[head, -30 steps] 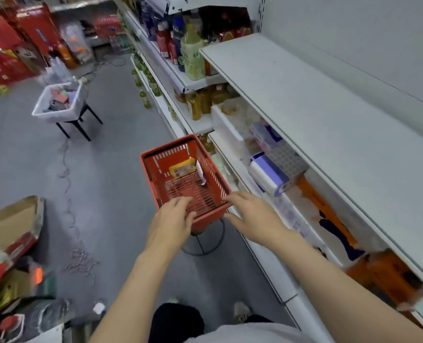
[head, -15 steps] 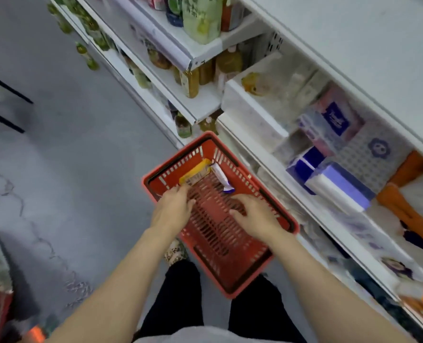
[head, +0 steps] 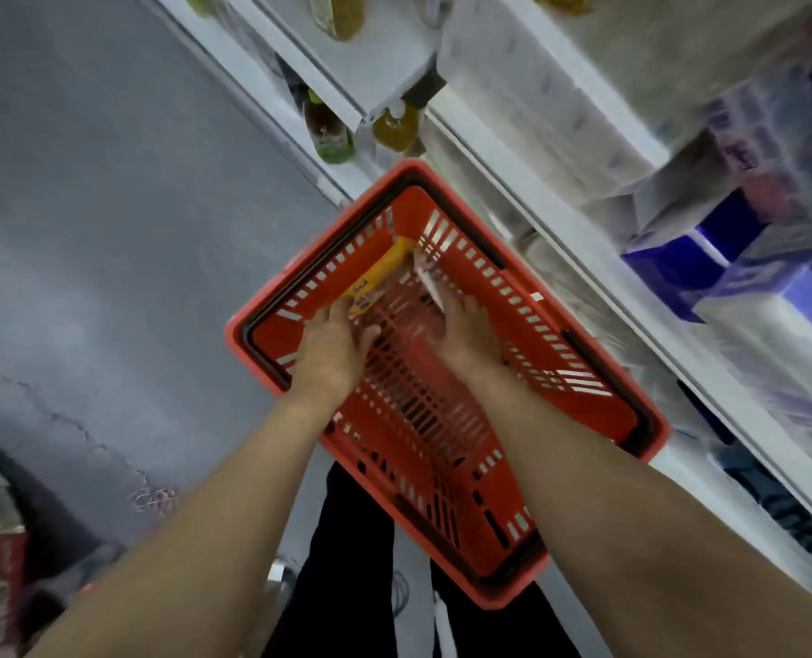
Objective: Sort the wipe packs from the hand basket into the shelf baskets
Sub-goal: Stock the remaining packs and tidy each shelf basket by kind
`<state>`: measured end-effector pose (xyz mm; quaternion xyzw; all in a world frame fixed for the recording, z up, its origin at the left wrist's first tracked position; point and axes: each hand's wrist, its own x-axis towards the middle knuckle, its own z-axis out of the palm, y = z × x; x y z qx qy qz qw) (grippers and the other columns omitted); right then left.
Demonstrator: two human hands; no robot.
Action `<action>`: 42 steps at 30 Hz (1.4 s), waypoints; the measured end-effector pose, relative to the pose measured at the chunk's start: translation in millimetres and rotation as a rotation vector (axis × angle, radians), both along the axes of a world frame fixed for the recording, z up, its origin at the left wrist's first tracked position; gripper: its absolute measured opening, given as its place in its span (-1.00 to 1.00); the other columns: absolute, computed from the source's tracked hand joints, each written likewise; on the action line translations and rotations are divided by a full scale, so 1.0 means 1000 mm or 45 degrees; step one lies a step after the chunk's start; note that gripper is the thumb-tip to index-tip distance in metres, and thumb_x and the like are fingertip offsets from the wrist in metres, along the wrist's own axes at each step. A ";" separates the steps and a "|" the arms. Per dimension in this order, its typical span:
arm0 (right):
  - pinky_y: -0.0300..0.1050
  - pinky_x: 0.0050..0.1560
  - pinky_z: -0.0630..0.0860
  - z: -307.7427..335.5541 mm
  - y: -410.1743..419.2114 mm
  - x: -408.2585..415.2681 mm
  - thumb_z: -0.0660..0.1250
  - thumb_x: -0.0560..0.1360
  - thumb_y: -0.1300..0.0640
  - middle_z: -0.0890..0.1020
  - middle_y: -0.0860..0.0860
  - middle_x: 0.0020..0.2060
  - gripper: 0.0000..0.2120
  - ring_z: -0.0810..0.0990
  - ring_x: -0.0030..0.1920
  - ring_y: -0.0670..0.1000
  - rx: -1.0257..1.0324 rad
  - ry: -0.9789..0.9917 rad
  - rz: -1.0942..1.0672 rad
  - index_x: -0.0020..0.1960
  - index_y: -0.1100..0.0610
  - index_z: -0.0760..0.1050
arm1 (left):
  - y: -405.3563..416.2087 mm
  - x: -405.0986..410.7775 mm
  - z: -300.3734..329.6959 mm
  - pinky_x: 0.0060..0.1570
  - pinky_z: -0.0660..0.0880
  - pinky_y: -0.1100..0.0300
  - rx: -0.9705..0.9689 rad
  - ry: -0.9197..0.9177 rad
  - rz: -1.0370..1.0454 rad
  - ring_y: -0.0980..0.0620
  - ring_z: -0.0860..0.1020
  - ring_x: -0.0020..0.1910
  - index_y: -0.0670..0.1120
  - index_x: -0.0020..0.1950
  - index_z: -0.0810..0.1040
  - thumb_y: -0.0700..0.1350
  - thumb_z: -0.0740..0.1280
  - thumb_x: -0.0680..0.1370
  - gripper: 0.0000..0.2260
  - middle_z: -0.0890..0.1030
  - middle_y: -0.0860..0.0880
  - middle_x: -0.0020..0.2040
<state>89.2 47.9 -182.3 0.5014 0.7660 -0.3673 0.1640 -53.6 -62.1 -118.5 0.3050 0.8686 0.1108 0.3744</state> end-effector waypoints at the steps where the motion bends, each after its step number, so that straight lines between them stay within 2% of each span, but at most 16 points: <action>1: 0.03 0.33 0.34 -0.007 -0.004 0.001 0.26 0.58 -0.10 0.40 0.16 0.42 -0.45 0.35 0.40 0.21 -0.055 -0.046 0.136 0.53 -0.04 0.26 | 0.002 0.001 -0.004 0.35 0.34 -0.04 -0.015 -0.009 0.009 -0.20 0.37 0.38 -0.12 0.49 0.29 0.06 0.30 0.60 -0.48 0.41 -0.19 0.41; 3: -0.03 0.22 0.41 -0.016 -0.012 0.006 0.23 0.60 -0.12 0.48 0.16 0.35 -0.57 0.44 0.32 0.20 -0.183 -0.061 0.195 0.43 -0.05 0.42 | 0.005 0.001 -0.010 0.34 0.33 -0.03 -0.027 -0.014 0.039 -0.20 0.37 0.38 -0.12 0.49 0.29 0.05 0.31 0.59 -0.48 0.41 -0.19 0.40; 5: -0.01 0.25 0.42 -0.022 -0.015 0.013 0.25 0.59 -0.08 0.48 0.16 0.33 -0.58 0.43 0.33 0.20 -0.168 0.004 0.019 0.42 -0.02 0.43 | 0.006 0.002 -0.015 0.32 0.34 -0.04 -0.018 0.004 0.084 -0.21 0.39 0.36 -0.13 0.48 0.31 0.04 0.32 0.58 -0.48 0.43 -0.20 0.38; 9: 0.06 0.43 0.28 -0.035 -0.001 0.003 0.35 0.54 -0.08 0.38 0.15 0.42 -0.42 0.31 0.44 0.18 0.033 0.013 -0.211 0.46 0.13 0.31 | 0.007 0.000 -0.026 0.25 0.41 -0.05 -0.006 0.053 0.137 -0.19 0.45 0.31 -0.12 0.44 0.36 0.05 0.33 0.57 -0.51 0.47 -0.18 0.33; 12: 0.04 0.40 0.32 -0.046 0.002 -0.012 0.48 0.43 -0.11 0.39 0.16 0.40 -0.28 0.34 0.41 0.17 0.066 -0.162 -0.109 0.41 0.18 0.28 | 0.007 -0.003 -0.035 0.23 0.44 -0.06 -0.007 0.077 0.122 -0.18 0.48 0.27 -0.12 0.42 0.36 0.04 0.32 0.58 -0.53 0.49 -0.16 0.32; 15: 0.07 0.26 0.46 -0.057 -0.007 -0.009 0.57 0.35 -0.02 0.52 0.15 0.29 -0.30 0.52 0.27 0.17 -0.034 -0.190 -0.194 0.35 0.17 0.32 | 0.007 -0.004 -0.042 0.23 0.47 -0.05 0.011 0.090 0.064 -0.14 0.48 0.28 -0.09 0.43 0.36 0.06 0.31 0.58 -0.53 0.49 -0.14 0.32; 18: 0.04 0.12 0.56 -0.059 -0.011 0.012 0.51 0.43 0.06 0.64 0.11 0.17 -0.54 0.63 0.12 0.14 -0.274 -0.002 -0.552 0.27 0.15 0.50 | 0.013 -0.003 -0.047 0.26 0.41 -0.03 0.042 0.043 0.026 -0.12 0.42 0.36 -0.03 0.48 0.31 0.06 0.29 0.59 -0.52 0.45 -0.12 0.39; 20: 0.01 0.00 0.58 -0.055 -0.011 0.032 0.47 0.47 0.02 0.67 0.11 0.10 -0.67 0.65 0.03 0.12 -0.289 0.049 -0.738 0.16 0.16 0.58 | 0.019 0.002 -0.053 0.24 0.40 0.01 0.014 -0.007 -0.032 -0.14 0.42 0.36 0.02 0.52 0.27 0.06 0.24 0.62 -0.53 0.44 -0.13 0.41; 23: -0.16 -0.29 0.50 -0.041 -0.015 0.068 0.46 0.47 -0.03 0.68 0.08 0.04 -0.69 0.61 -0.14 0.01 -0.251 0.036 -0.814 0.10 0.15 0.58 | 0.025 0.018 -0.066 -0.06 0.43 0.18 -0.048 -0.099 -0.082 -0.13 0.59 0.10 0.04 0.47 0.36 0.09 0.22 0.63 -0.58 0.60 -0.16 0.23; 25: -0.23 -0.36 0.43 -0.033 -0.021 0.088 0.46 0.47 -0.03 0.67 0.06 0.02 -0.69 0.58 -0.19 -0.05 -0.316 0.034 -0.844 0.10 0.14 0.57 | 0.027 0.029 -0.073 -0.11 0.53 0.11 -0.048 -0.080 -0.015 -0.14 0.62 0.00 0.02 0.42 0.42 0.09 0.28 0.60 -0.59 0.65 -0.15 0.13; 29: -0.35 -0.37 0.43 -0.023 -0.032 0.110 0.47 0.48 0.00 0.65 -0.03 -0.04 -0.78 0.59 -0.22 -0.21 -0.457 0.119 -0.928 0.06 0.03 0.52 | 0.035 0.036 -0.094 0.14 0.52 -0.10 -0.105 -0.071 0.223 -0.16 0.53 0.21 -0.01 0.42 0.39 0.12 0.39 0.52 -0.49 0.56 -0.12 0.26; 33: -0.26 -0.27 0.54 -0.022 -0.031 0.112 0.48 0.47 0.03 0.66 -0.06 -0.06 -0.75 0.65 -0.14 -0.15 -0.528 0.217 -1.021 0.10 0.02 0.54 | 0.049 0.043 -0.120 0.24 0.46 -0.13 -0.192 -0.142 0.445 -0.18 0.46 0.30 -0.06 0.40 0.37 0.14 0.47 0.43 -0.37 0.49 -0.14 0.33; 36: -0.09 -0.12 0.61 -0.019 -0.029 0.109 0.49 0.46 0.05 0.67 0.01 -0.05 -0.73 0.67 -0.09 -0.03 -0.500 0.234 -1.032 0.11 0.12 0.58 | 0.054 0.044 -0.129 0.23 0.47 -0.04 -0.277 -0.125 0.499 -0.18 0.51 0.27 -0.09 0.36 0.40 0.05 0.54 0.38 -0.37 0.54 -0.15 0.30; 38: -0.12 -0.15 0.60 -0.013 -0.032 0.109 0.48 0.47 0.04 0.68 0.01 -0.05 -0.73 0.67 -0.11 -0.04 -0.495 0.277 -1.070 0.11 0.12 0.58 | 0.052 0.046 -0.127 0.17 0.48 0.00 -0.311 -0.200 0.437 -0.17 0.54 0.22 -0.13 0.34 0.45 -0.01 0.56 0.37 -0.40 0.57 -0.16 0.27; 40: -0.14 -0.19 0.59 -0.004 -0.036 0.109 0.48 0.47 0.03 0.68 0.00 -0.05 -0.76 0.67 -0.12 -0.06 -0.513 0.303 -1.117 0.08 0.09 0.58 | 0.045 0.047 -0.122 0.11 0.49 0.02 -0.315 -0.242 0.372 -0.17 0.57 0.18 -0.17 0.29 0.52 -0.06 0.54 0.41 -0.50 0.60 -0.17 0.23; 42: -0.04 -0.10 0.63 0.010 -0.044 0.113 0.48 0.47 0.03 0.68 0.00 -0.05 -0.81 0.68 -0.11 -0.02 -0.512 0.326 -1.212 0.04 0.04 0.57 | 0.035 0.050 -0.109 0.08 0.49 0.03 -0.288 -0.315 0.381 -0.19 0.57 0.16 -0.23 0.23 0.57 -0.14 0.51 0.45 -0.61 0.62 -0.20 0.19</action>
